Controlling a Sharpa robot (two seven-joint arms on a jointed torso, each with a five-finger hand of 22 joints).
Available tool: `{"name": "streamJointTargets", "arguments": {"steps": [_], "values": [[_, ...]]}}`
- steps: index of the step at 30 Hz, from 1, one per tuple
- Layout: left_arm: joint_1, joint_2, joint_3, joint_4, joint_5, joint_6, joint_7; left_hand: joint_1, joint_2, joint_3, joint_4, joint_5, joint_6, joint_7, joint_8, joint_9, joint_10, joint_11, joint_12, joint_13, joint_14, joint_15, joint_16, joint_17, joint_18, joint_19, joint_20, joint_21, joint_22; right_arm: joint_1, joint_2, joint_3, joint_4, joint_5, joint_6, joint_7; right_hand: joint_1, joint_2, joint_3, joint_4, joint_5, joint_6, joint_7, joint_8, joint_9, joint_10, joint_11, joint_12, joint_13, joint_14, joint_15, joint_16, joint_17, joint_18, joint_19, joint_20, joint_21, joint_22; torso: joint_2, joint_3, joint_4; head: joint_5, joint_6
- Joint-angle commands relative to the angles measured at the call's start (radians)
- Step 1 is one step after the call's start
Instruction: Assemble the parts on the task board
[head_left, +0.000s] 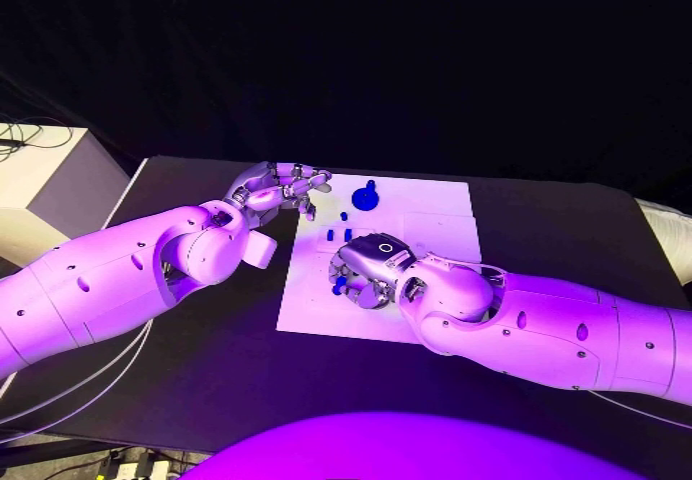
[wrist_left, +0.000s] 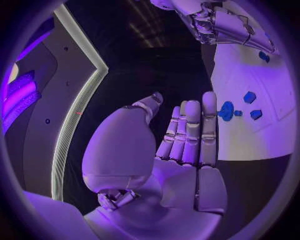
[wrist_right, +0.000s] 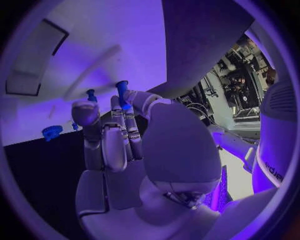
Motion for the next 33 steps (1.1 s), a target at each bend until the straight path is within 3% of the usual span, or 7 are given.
{"name": "streamJointTargets", "arguments": {"steps": [1,12,30,33], "values": [[0.0,0.002,0.001,0.003,0.005,0.017,0.005,0.011,-0.003,-0.005,-0.003,0.004,-0.003,-0.002,0.005,0.001,-0.008,-0.002,0.005,0.001,-0.006,-0.002,-0.003,-0.001,0.015,-0.008,0.0,-0.007,-0.001,-0.003,0.001,-0.003,-0.004,-0.011,0.019,0.011,-0.025,-0.015,-0.006,-0.01,0.002,-0.012,0.006,-0.001,0.002,0.028,-0.034,-0.012,-0.002,0.029,-0.001,0.001,0.0,-0.015,-0.008,0.001,-0.005,0.002,0.0,-0.0003,-0.0001,0.0,0.0],[0.0,0.002,0.001,0.001,0.005,0.023,0.002,0.013,-0.001,-0.01,0.002,0.004,-0.005,-0.002,0.008,0.002,-0.012,-0.002,0.01,0.002,-0.006,-0.002,-0.002,-0.003,0.015,-0.008,0.001,-0.008,-0.002,-0.003,-0.001,-0.005,-0.005,0.014,0.01,0.04,-0.087,-0.088,-0.048,-0.006,0.01,-0.082,0.025,-0.046,-0.014,-0.047,-0.008,-0.061,-0.009,0.029,0.023,0.006,0.002,-0.015,-0.013,0.022,-0.01,0.009,-0.001,0.0013,-0.0009,0.0,0.0],[0.0,0.002,0.001,0.0,0.002,0.044,-0.012,0.012,-0.002,-0.013,0.005,0.004,-0.008,-0.002,0.009,0.001,-0.016,-0.001,0.01,0.002,-0.007,-0.002,-0.002,-0.004,0.015,-0.008,0.001,-0.009,-0.002,-0.004,-0.007,-0.005,-0.004,0.03,-0.075,0.038,-0.069,-0.085,-0.11,-0.012,0.004,-0.113,0.034,-0.072,-0.026,-0.146,0.006,-0.052,-0.01,0.011,0.034,-0.023,-0.056,-0.001,-0.044,0.035,-0.085,-0.054,0.0,0.0013,-0.0009,-0.003,-0.001],[0.0,0.002,0.001,0.0,0.001,0.046,-0.013,0.012,-0.002,-0.013,0.005,0.004,-0.008,-0.002,0.009,0.001,-0.016,-0.001,0.01,0.002,-0.007,-0.002,-0.002,-0.004,0.015,-0.008,0.001,-0.009,-0.002,-0.004,-0.007,-0.005,-0.004,0.033,-0.086,0.036,-0.051,-0.073,-0.163,-0.008,0.008,-0.125,0.037,-0.083,-0.033,-0.189,0.01,-0.047,-0.009,0.005,0.037,-0.036,-0.079,0.007,-0.062,0.038,-0.135,-0.096,0.0,0.0013,-0.0009,-0.004,0.0]]}}
